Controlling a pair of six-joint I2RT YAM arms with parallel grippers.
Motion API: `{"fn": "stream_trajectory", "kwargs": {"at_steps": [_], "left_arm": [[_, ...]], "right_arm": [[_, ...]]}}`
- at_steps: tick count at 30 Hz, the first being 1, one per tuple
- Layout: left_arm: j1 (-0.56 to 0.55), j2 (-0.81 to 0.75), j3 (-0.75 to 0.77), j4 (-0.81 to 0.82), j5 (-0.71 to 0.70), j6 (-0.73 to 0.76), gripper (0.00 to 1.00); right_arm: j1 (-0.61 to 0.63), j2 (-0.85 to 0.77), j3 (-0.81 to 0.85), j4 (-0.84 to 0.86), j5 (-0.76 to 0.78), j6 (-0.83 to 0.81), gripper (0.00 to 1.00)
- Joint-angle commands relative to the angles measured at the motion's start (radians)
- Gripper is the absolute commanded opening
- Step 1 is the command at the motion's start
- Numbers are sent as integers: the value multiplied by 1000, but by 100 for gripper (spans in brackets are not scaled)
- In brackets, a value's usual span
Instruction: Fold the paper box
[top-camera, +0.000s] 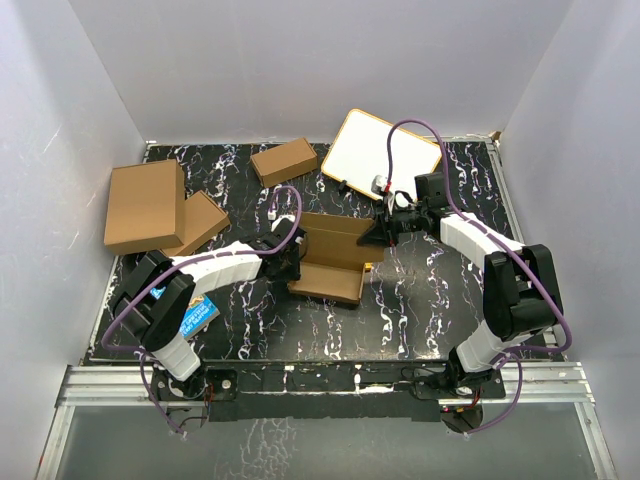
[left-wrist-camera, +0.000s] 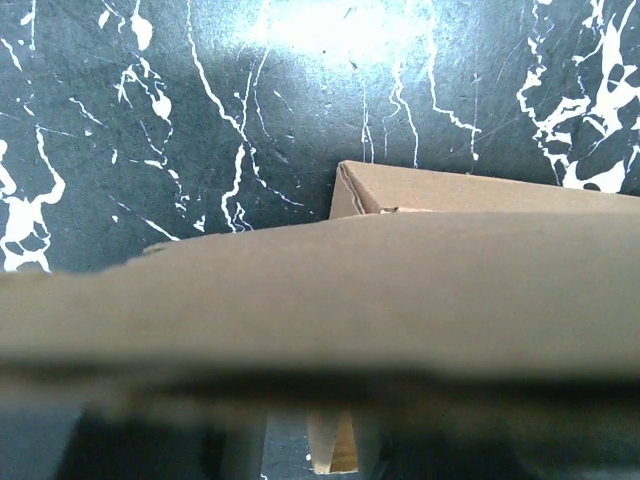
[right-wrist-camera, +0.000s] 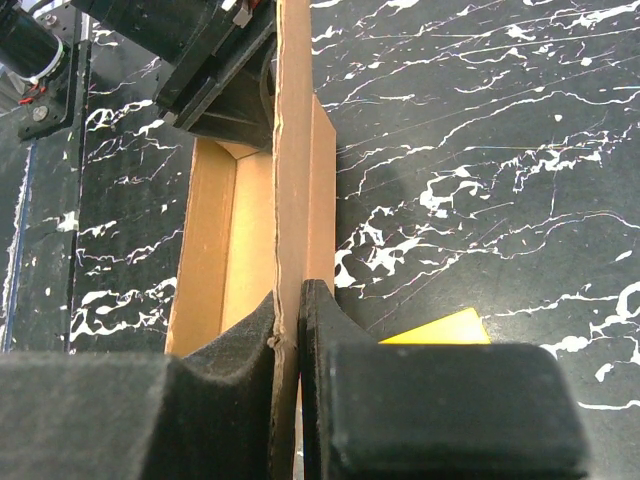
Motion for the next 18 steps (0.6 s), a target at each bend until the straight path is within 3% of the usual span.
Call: {"fn": "stream_trajectory", "kwargs": {"at_steps": [1,5,10,18], "left_arm": [[-28,-39,36,-34,-3,62,31],[-28,-38,51,-27,-8,74,32],[-28,-23,69,-11,-13,89,42],[-32,-32,69,1,-33,106,43]], "right_arm": [[8,-15,10,74,-53,-17,8],[10,-15,11,74,-52,-18,8],[10,-16,9,75,-51,-18,8],[11,-14,8,77,-49,-18,8]]}}
